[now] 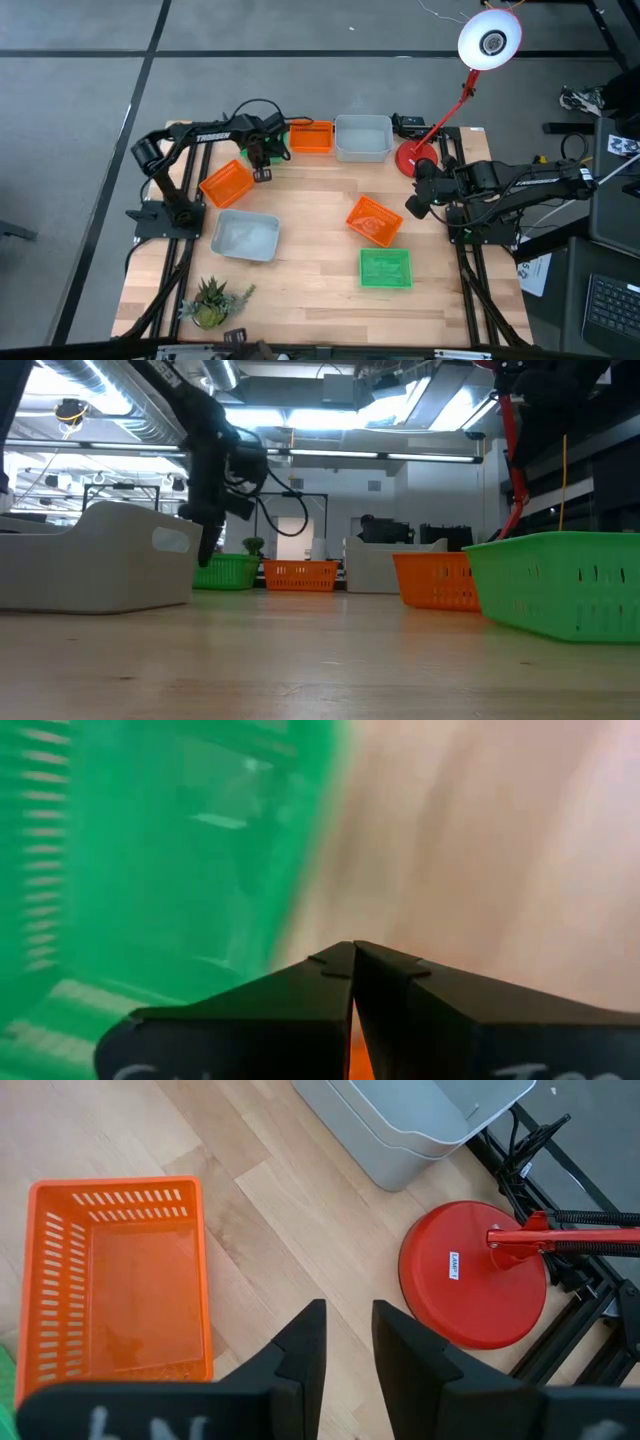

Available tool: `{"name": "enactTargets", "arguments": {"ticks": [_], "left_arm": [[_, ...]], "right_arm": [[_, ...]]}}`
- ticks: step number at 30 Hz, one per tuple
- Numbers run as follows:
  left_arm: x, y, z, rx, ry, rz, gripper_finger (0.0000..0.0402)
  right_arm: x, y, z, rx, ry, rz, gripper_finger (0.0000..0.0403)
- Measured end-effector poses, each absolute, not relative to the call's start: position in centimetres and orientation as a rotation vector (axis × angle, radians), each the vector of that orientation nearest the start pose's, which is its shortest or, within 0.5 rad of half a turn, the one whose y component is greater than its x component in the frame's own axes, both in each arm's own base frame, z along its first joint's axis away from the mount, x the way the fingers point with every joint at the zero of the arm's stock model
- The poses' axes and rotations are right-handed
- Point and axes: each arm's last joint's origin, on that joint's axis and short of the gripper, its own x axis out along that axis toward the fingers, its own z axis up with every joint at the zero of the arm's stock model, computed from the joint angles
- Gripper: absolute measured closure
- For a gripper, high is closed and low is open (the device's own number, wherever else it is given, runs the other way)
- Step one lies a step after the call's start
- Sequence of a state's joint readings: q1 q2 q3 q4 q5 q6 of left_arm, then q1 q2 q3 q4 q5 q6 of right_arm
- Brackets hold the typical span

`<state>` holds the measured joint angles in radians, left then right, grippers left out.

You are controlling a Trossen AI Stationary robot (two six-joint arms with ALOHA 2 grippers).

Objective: Stack baskets by color
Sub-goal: Adjust the middle orange bin on the table

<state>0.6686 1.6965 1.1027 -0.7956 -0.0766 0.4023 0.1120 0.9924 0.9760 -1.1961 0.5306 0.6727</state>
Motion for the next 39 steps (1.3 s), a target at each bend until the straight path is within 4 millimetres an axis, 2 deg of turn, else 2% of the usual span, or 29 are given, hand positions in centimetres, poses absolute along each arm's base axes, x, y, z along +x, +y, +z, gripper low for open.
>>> {"name": "enactTargets", "arguments": {"ticks": [8, 14, 21, 27, 30, 32, 35, 39], "left_arm": [[23.7, 21.6, 17.9, -0.069, 1.375, 0.455, 0.0401], [23.6, 21.6, 17.8, -0.102, 1.348, 0.418, 0.0401], [24.2, 19.4, 18.5, -0.092, 1.401, 0.368, 0.0401], [23.2, 16.0, 20.5, -0.091, 1.553, 0.421, 0.0401], [22.3, 14.8, 20.9, -0.161, 1.655, 0.492, 0.0401], [21.9, 14.1, 20.4, -0.229, 1.754, 0.506, 0.0401], [22.0, 13.4, 18.5, -0.201, 1.827, 0.506, 0.0401], [23.3, 13.1, 16.3, -0.188, 1.717, 0.478, 0.0401]], "right_arm": [[15.5, 0.3, 29.4, 0.204, 0.967, -0.724, 0.0318], [15.5, 0.3, 29.4, 0.204, 0.967, -0.724, 0.0318], [15.5, 0.3, 29.4, 0.204, 0.967, -0.724, 0.0318], [15.5, 0.3, 29.4, 0.203, 0.968, -0.724, 0.0318], [15.5, 0.3, 29.4, 0.204, 0.968, -0.724, 0.0318], [15.5, 0.3, 29.4, 0.203, 0.968, -0.724, 0.0318], [15.5, 0.3, 29.4, 0.204, 0.968, -0.724, 0.0318], [15.5, 0.3, 29.4, 0.204, 0.968, -0.724, 0.0318]]}}
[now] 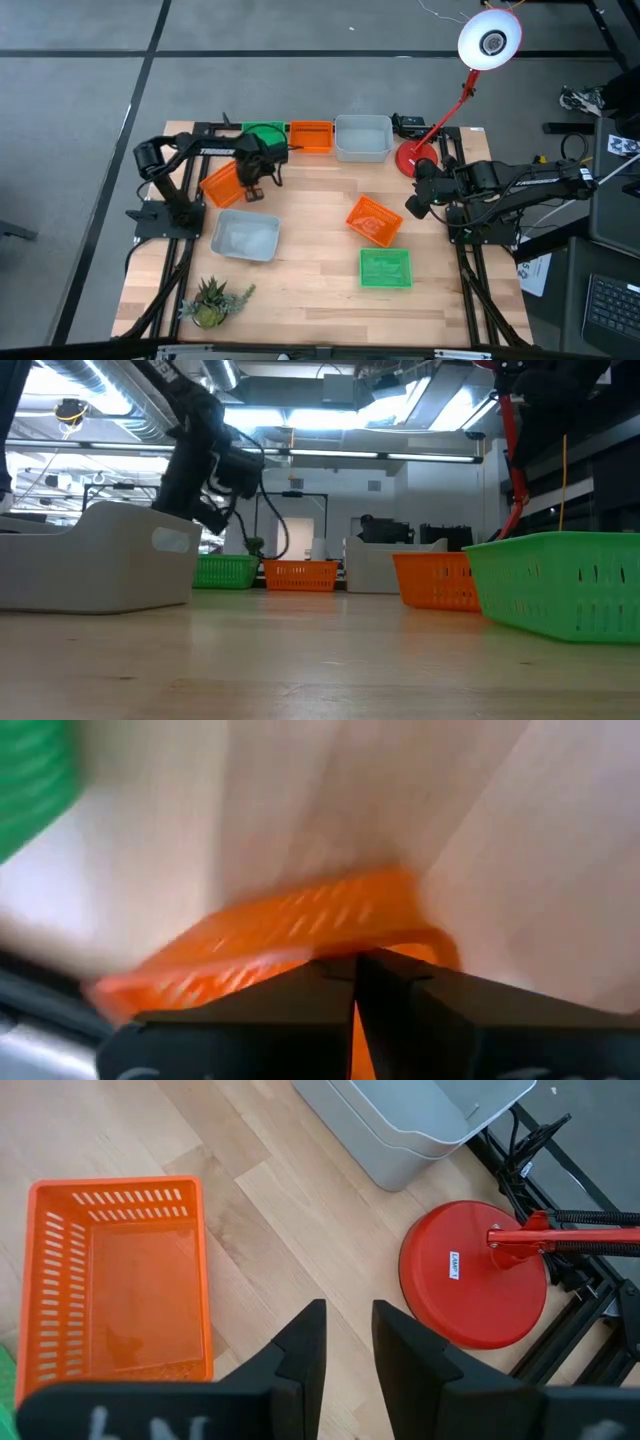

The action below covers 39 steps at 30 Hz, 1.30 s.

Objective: Stack baskets by color
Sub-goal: Adjust the middle orange bin on the table, then stack the bottom green bin on top of the top green bin

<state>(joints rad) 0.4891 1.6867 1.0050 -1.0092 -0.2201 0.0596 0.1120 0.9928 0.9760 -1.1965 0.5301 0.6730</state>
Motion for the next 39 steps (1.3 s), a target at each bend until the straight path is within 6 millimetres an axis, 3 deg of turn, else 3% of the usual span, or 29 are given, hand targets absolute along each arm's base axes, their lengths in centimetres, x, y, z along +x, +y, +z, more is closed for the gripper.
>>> {"name": "enactTargets", "arguments": {"ticks": [3, 8, 12, 15, 20, 27, 30, 36, 39], "left_arm": [[25.9, 12.4, 16.6, -0.211, 1.485, 0.347, 0.0401], [30.9, 9.7, 20.1, -0.084, 1.156, 0.155, 0.0401], [33.2, 7.5, 23.2, 0.01, 1.055, 0.126, 0.0401], [33.8, 6.2, 24.8, 0.075, 1.061, 0.163, 0.0401], [32.3, 5.6, 25.9, 0.095, 1.253, 0.256, 0.0401], [27.7, 6.1, 26.8, 0.053, 1.517, 0.432, 0.0401], [25.7, 5.9, 27.6, 0.037, 1.441, 0.488, 0.0401], [21.9, 5.2, 28.6, 0.02, 1.171, 0.504, 0.0401], [20.1, 5.2, 28.9, 0.003, 1.032, 0.528, 0.0401]], "right_arm": [[15.5, 0.3, 29.4, 0.204, 0.968, -0.723, 0.0318], [15.5, 0.3, 29.4, 0.207, 0.967, -0.725, 0.0318], [15.5, 0.3, 29.4, 0.207, 0.967, -0.725, 0.0318], [15.5, 0.3, 29.4, 0.207, 0.967, -0.725, 0.0318], [15.7, 0.3, 29.4, 0.218, 0.95, -0.724, 0.0318], [18.9, 0.9, 28.7, 0.251, 0.926, -0.591, 0.0318], [20.2, 1.5, 27.5, 0.261, 1.043, -0.442, 0.0318], [21.3, 3.7, 25.7, 0.336, 1.273, 0.023, 0.0318], [21.3, 4.7, 25.5, 0.369, 1.31, 0.08, 0.0318]]}}
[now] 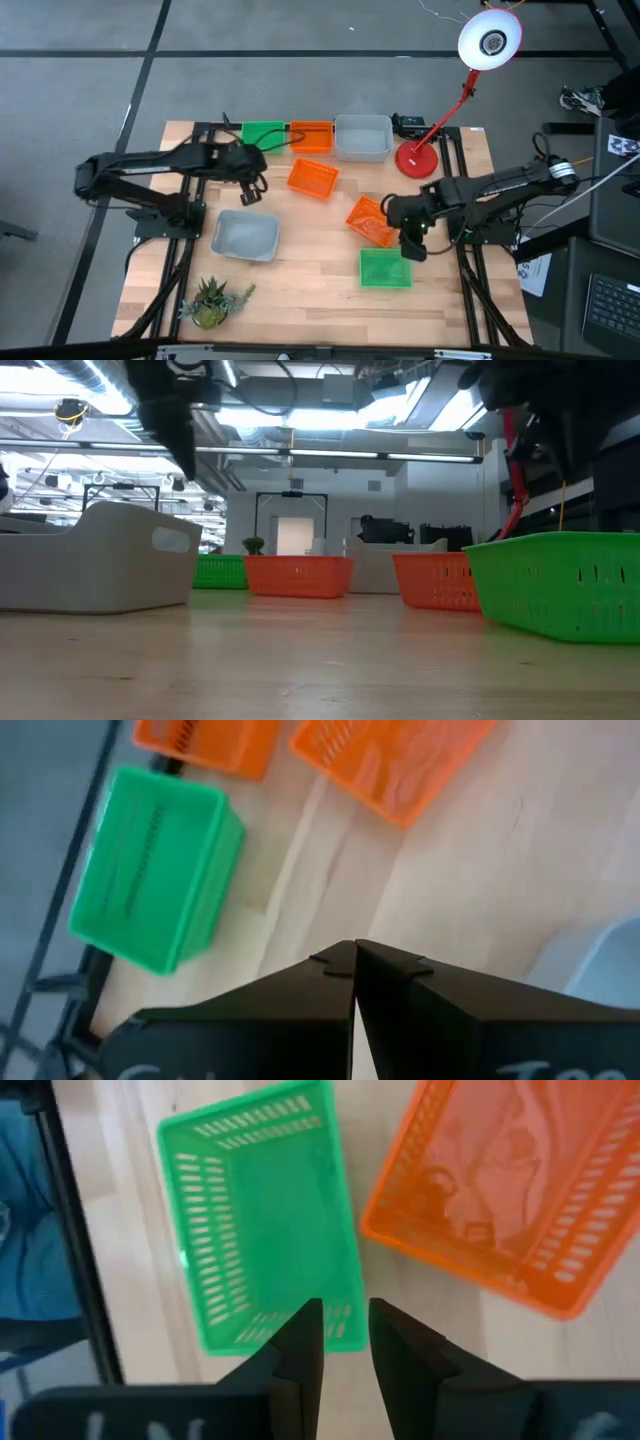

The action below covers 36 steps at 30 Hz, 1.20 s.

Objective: Stack baskets by color
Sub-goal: Stack the bottom green bin on top of the top green bin

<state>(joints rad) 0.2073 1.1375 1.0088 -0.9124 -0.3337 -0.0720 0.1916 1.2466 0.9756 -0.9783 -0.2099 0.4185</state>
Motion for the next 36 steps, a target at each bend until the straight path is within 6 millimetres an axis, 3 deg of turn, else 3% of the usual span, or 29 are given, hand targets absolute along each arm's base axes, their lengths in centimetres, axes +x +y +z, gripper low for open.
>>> {"name": "enactTargets", "arguments": {"ticks": [6, 10, 13, 21, 25, 27, 30, 33, 36], "left_arm": [[17.2, 5.1, 27.6, -0.038, 0.945, 0.569, 0.0401], [16.4, 5.0, 26.8, -0.07, 0.895, 0.585, 0.0401], [16.6, 5.0, 26.4, -0.078, 0.854, 0.579, 0.0401], [16.6, 5.0, 26.1, -0.083, 0.851, 0.579, 0.0401], [16.8, 5.1, 26.4, -0.079, 0.818, 0.577, 0.0401], [16.9, 5.1, 26.4, -0.08, 0.804, 0.578, 0.0401], [17.2, 5.2, 26.8, -0.081, 0.758, 0.578, 0.0401], [17.5, 5.2, 27.1, -0.086, 0.712, 0.575, 0.0401], [17.7, 5.0, 27.2, -0.112, 0.694, 0.511, 0.0401]], "right_arm": [[21.3, 6.7, 24.8, 0.389, 1.334, -0.068, 0.0318], [21.5, 8.1, 23.7, 0.362, 1.389, -0.094, 0.0318], [21.7, 9.0, 22.6, 0.372, 1.452, -0.111, 0.0318], [20.8, 11.8, 20.2, 0.605, 1.808, -0.186, 0.0318], [21.5, 12.9, 17.8, 0.611, 1.918, -0.208, 0.0318], [22.9, 13.1, 16.1, 0.624, 1.897, -0.182, 0.0318], [26.3, 12.6, 14.6, 0.612, 1.744, -0.005, 0.0318], [29.8, 10.7, 15.3, 0.522, 1.537, 0.021, 0.0318], [32.0, 8.1, 17.0, 0.367, 1.391, -0.165, 0.0318]]}}
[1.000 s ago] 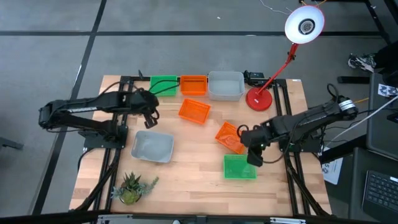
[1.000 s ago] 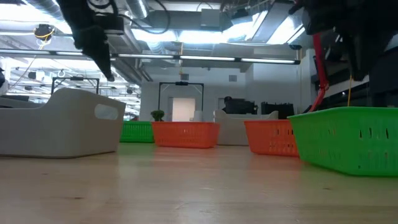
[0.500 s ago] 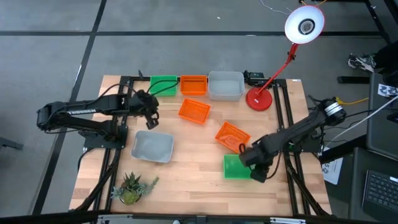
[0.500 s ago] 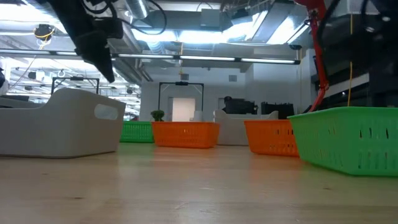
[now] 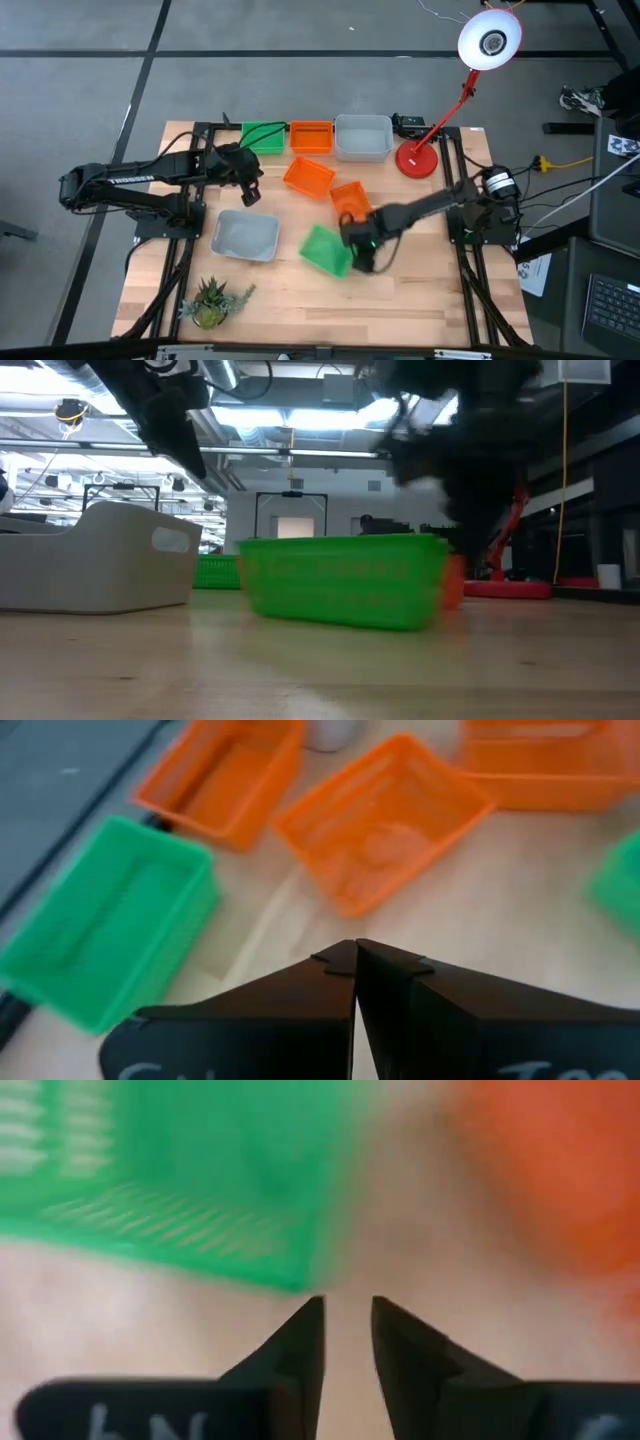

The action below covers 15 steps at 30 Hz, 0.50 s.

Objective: Stack baskets by color
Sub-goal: Stack the bottom green bin on top of the top green bin

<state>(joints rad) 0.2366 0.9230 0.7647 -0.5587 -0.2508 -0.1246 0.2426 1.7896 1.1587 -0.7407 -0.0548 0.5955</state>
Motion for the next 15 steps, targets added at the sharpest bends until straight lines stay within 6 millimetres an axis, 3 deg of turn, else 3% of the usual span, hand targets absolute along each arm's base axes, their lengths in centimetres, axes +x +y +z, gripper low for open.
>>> {"name": "enactTargets", "arguments": {"ticks": [4, 7, 10, 15], "left_arm": [[18.0, 4.2, 27.1, -0.14, 0.698, 0.394, 0.0401], [18.8, 3.2, 26.8, -0.147, 0.717, 0.273, 0.0401], [20.7, 2.0, 25.9, -0.146, 0.722, 0.178, 0.0401], [25.8, 0.3, 24.8, -0.067, 0.559, 0.062, 0.0401]], "right_arm": [[33.5, 6.5, 19.8, 0.232, 1.286, -0.248, 0.0318], [33.2, 6.5, 21.0, 0.208, 1.362, -0.198, 0.0318], [32.0, 7.0, 21.6, 0.22, 1.486, -0.219, 0.0318], [29.2, 8.2, 22.0, 0.221, 1.629, -0.373, 0.0318]]}}
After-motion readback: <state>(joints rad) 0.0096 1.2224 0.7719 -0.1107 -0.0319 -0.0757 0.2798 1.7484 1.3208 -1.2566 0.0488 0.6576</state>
